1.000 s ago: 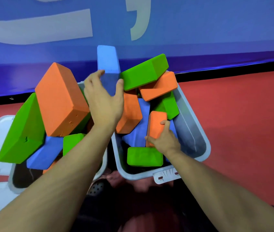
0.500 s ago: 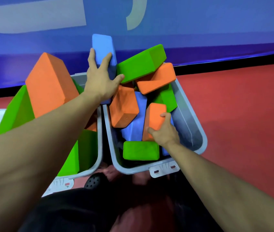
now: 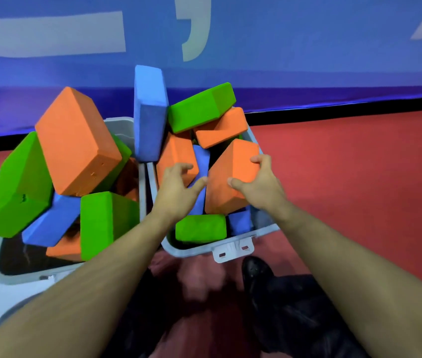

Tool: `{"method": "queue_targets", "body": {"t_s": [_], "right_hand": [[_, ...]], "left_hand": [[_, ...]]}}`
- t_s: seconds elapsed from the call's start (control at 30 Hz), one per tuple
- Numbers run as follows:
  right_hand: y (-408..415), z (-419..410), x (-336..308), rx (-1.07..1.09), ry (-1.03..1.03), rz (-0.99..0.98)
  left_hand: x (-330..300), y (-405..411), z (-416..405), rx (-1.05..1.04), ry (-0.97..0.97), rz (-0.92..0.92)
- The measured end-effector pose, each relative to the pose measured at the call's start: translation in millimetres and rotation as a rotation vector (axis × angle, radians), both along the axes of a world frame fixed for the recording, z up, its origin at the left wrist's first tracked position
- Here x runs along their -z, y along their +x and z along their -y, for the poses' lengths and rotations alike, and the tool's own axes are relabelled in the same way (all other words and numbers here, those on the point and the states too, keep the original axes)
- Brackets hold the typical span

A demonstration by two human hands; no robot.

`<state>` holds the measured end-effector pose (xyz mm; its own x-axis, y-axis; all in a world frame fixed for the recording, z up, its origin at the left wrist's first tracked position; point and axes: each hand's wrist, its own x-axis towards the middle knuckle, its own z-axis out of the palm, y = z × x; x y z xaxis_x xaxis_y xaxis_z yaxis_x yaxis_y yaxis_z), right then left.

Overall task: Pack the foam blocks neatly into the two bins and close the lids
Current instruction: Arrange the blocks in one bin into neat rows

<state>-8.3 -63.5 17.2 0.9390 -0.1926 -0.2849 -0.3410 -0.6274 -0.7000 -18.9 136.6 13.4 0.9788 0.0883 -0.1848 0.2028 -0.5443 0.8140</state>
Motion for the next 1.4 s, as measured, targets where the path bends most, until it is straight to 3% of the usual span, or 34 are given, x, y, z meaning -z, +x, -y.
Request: {"method": "queue_targets", "body": {"t_s": [0.1, 0.27, 0.37, 0.53, 0.6, 0.67, 0.8, 0.93, 1.17, 1.4], "right_hand": [[-7.4, 1.0, -14.9, 0.013, 0.022, 0.032], [-10.0, -7.7, -40.4, -0.043, 0.03, 0.145], [-7.1, -8.7, -41.2, -0.092, 0.2, 0.129], [4.9, 3.0, -29.4, -0.289, 0.399, -0.107], [15.6, 16.1, -11.8, -0.245, 0.339, -0.169], [28.6, 28.2, 23.2, -0.262, 0.082, -0.16], [34.0, 23.6, 94.3, -0.47, -0.183, -0.32], [25.7, 24.7, 139.2, -0.361, -0.177, -0.477], [31.6, 4.8, 158.8, -0.118, -0.13, -0.437], [29.8, 0.5, 160.9, -0.062, -0.221, -0.399]], "left_hand": [[0.0, -3.5, 12.3, 0.009, -0.254, -0.238], [-36.3, 9.5, 42.9, 0.052, -0.474, -0.231], [-45.4, 13.5, 45.6, -0.02, -0.364, -0.191], [-41.5, 26.6, 20.2, -0.072, -0.004, -0.168], [-45.8, 34.9, 10.1, -0.039, 0.115, -0.148], [-50.4, 39.6, 4.6, 0.004, 0.174, -0.134], [-50.5, 44.6, -0.4, 0.061, 0.196, -0.156], [-50.6, 53.0, -9.0, 0.061, 0.197, -0.132], [-46.4, 60.6, -13.8, 0.054, 0.188, -0.117], [-50.2, 57.6, -23.6, 0.088, 0.177, -0.119]]}}
